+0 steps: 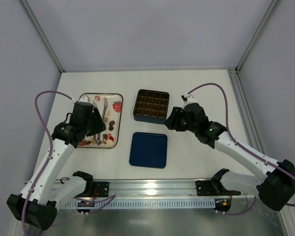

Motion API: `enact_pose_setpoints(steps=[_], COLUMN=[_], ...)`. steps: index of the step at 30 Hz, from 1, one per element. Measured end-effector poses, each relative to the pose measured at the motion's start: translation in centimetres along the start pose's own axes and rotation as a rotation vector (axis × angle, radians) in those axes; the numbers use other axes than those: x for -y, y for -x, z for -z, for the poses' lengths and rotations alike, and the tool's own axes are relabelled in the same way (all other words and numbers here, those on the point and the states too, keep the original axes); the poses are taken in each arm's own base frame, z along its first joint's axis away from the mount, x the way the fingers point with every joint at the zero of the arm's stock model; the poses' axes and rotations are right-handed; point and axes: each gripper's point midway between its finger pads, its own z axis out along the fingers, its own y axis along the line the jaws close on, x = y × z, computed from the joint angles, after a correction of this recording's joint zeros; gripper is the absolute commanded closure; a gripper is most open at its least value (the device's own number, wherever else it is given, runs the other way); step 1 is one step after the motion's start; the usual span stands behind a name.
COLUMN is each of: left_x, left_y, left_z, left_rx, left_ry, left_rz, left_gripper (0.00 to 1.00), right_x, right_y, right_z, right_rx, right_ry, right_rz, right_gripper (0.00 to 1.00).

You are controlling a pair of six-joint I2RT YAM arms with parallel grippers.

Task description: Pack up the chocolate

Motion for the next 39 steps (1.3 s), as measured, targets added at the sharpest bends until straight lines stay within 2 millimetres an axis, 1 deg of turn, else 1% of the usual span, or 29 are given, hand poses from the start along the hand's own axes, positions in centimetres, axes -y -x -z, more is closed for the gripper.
enact_pose_setpoints(steps=[4, 7, 11, 15, 22, 31, 39], left_x=[-2.0, -3.2, -4.3, -5.0, -5.5, -5.7, -5.8], left_y=[-1.0, -1.7, -2.4, -3.0, -3.6, -4.3, -5.0], left_z=[0.2, 0.4, 0.6, 0.3, -0.2, -1.0, -1.5], left_rx=[-0.033, -0.054, -0.084, -0.117, -0.162, -0.209, -0.241], left_ry=[0.093, 0.149, 0.205, 0.245, 0.286, 0.312, 0.328], left_rz=[-0.011, -0.017, -0.026, -0.035, -0.045, -0.044, -0.029], left_gripper=[0.53, 0.53, 0.53, 0.55, 0.56, 0.58, 0.59], right_x=[0.5, 0.5, 0.5, 0.7, 0.9, 0.9, 1.2], right_y=[-1.4, -2.2, -2.8, -3.5, -4.2, -4.8, -5.7], right_z=[-0.9, -1.2, -1.5, -1.8, -2.1, -2.5, -3.1], right_rx=[-0.052, -0.081, -0.105, -0.128, -0.154, -0.175, -0.208], right_ry=[-0.008, 0.002, 0.013, 0.016, 0.021, 0.027, 0.026], right_rz=[0.012, 0.019, 0.028, 0.037, 0.042, 0.046, 0.058], right_gripper=[0.49, 0.52, 0.52, 0.52, 0.53, 0.53, 0.55])
